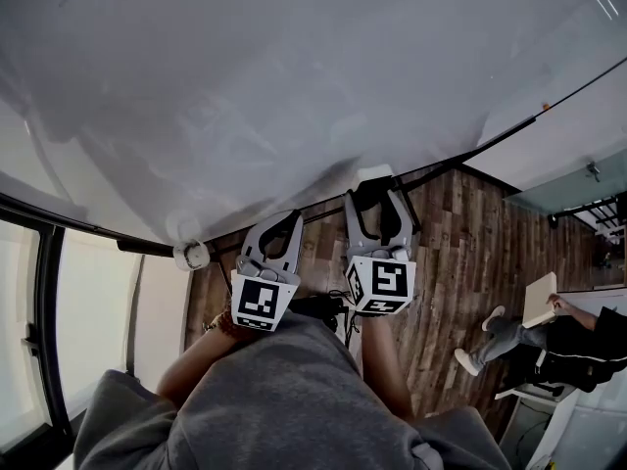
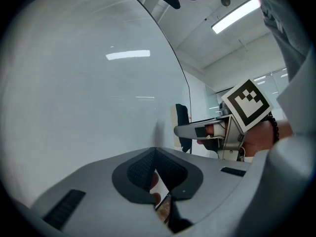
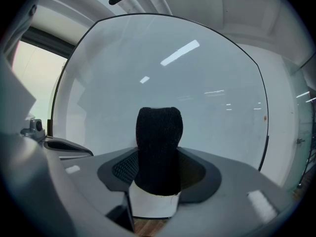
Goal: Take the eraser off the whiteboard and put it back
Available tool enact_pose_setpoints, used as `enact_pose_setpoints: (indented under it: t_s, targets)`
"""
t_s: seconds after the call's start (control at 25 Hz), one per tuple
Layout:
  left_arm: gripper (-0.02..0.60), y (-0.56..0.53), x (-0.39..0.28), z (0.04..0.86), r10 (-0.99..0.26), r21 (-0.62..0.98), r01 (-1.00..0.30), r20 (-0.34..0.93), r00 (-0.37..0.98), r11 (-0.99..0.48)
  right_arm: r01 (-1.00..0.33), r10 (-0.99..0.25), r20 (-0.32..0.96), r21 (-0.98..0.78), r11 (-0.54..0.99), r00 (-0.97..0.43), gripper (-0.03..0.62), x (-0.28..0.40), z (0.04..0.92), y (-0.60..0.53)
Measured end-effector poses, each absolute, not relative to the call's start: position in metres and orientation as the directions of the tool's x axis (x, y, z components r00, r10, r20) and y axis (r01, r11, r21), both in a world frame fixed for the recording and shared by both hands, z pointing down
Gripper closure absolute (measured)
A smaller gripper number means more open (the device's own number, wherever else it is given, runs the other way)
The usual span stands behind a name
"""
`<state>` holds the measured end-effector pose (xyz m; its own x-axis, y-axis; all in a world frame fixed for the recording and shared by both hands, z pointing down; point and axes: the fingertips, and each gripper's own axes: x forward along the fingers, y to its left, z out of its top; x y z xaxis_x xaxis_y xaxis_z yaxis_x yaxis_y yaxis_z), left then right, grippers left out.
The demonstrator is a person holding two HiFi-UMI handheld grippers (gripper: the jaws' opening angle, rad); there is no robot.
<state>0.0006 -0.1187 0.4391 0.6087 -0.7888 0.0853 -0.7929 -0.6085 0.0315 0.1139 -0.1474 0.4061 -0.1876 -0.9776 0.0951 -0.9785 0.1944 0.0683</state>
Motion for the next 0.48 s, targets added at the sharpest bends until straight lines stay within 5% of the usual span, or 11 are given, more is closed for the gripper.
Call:
enact_pose_setpoints:
  t_s: [0.48]
  targets:
    - [0.575, -0.11, 0.009, 0.441, -0.769, 0.036, -0.774, 0.096, 0.632, -0.632, -0.985, -0.983, 0.1, 0.064, 0.16, -0.153, 0.356, 0.126, 0.408, -0.131]
